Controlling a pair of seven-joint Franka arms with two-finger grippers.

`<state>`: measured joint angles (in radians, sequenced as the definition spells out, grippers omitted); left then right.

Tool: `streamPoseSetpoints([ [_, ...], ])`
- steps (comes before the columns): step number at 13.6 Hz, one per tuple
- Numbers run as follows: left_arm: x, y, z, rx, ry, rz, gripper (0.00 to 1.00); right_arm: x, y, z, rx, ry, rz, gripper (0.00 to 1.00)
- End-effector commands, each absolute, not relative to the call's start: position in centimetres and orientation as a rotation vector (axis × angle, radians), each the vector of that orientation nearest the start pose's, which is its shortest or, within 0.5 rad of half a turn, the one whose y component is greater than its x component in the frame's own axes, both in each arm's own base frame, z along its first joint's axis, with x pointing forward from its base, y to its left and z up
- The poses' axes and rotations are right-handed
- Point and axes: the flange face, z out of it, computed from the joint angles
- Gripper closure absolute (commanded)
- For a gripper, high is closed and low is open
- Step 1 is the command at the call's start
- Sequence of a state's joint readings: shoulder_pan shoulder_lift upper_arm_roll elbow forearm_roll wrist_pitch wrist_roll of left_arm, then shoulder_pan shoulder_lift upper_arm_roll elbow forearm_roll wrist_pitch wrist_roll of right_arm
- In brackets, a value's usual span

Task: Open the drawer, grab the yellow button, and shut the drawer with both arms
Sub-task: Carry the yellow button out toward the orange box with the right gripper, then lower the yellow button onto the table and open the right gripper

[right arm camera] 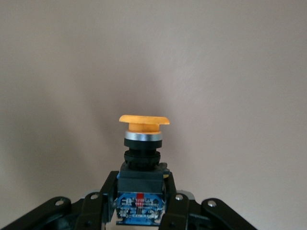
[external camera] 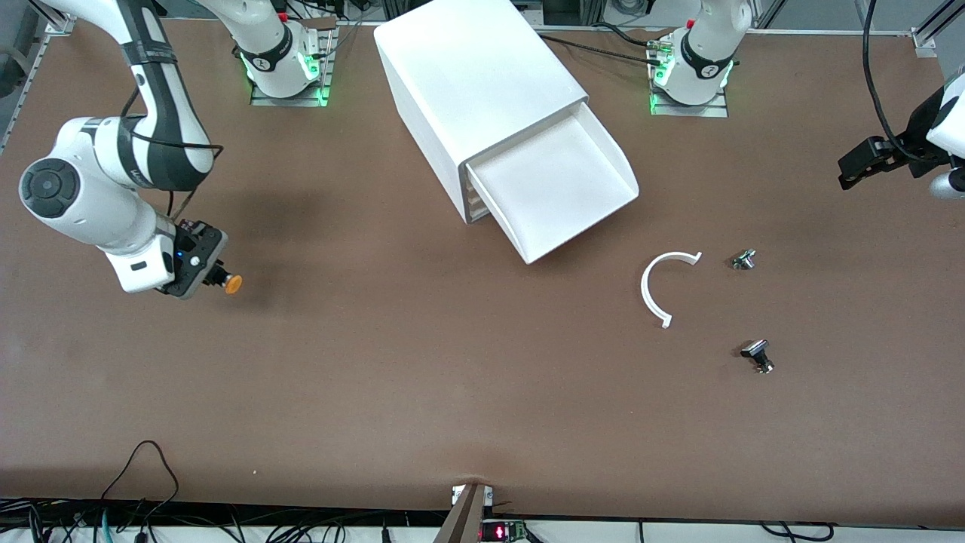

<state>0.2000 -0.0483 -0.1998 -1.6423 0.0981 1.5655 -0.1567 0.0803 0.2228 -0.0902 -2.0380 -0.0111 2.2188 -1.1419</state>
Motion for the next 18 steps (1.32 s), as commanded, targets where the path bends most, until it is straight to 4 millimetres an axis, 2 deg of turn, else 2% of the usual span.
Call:
streamPoseSetpoints([
  [1,54.1,0.8,62.2,-3.025,-0.255,0.039,0.0,53.9,-3.2,30.8,-2.639,-1.667,0.079,0.74],
  [3,54.1,0.8,62.2,-3.025,-0.255,0.039,0.0,52.4,-4.0,27.8,-2.635,-1.66,0.092,0.73],
  [5,54.2,0.6,62.3,-3.026,-0.258,0.034,0.0,52.1,-4.0,24.6,-2.616,-1.668,0.121,0.71],
  [7,54.2,0.7,62.2,-3.026,-0.26,0.036,0.0,52.0,-4.3,22.3,-2.557,-1.738,0.136,0.68],
  [8,54.2,0.6,62.0,-3.027,-0.257,0.041,0.0,52.0,-4.6,21.4,-2.55,-1.743,0.142,0.61],
  [9,54.2,0.5,62.1,-3.027,-0.255,0.038,0.0,52.0,-5.0,20.9,-2.558,-1.737,0.137,0.6],
  [11,54.3,0.5,62.1,-3.027,-0.253,0.036,0.0,51.8,-5.7,20.6,-2.56,-1.725,0.142,0.5],
  [12,54.2,0.5,62.0,-3.026,-0.248,0.04,0.0,51.7,-6.7,20.6,-2.56,-1.722,0.141,0.36],
  [13,54.2,0.5,62.0,-3.026,-0.248,0.04,0.0,51.6,-7.4,20.8,-2.559,-1.721,0.14,0.0],
  [15,54.3,0.6,62.0,-3.026,-0.25,0.043,0.0,51.9,-7.5,22.4,-2.561,-1.713,0.139,0.0],
  [16,54.3,0.6,62.0,-3.026,-0.25,0.043,0.0,52.5,-7.2,23.9,-2.561,-1.708,0.135,0.0],
  [18,54.3,0.6,62.0,-3.026,-0.25,0.043,0.0,55.0,-4.2,28.1,-2.552,-1.672,0.061,0.0],
])
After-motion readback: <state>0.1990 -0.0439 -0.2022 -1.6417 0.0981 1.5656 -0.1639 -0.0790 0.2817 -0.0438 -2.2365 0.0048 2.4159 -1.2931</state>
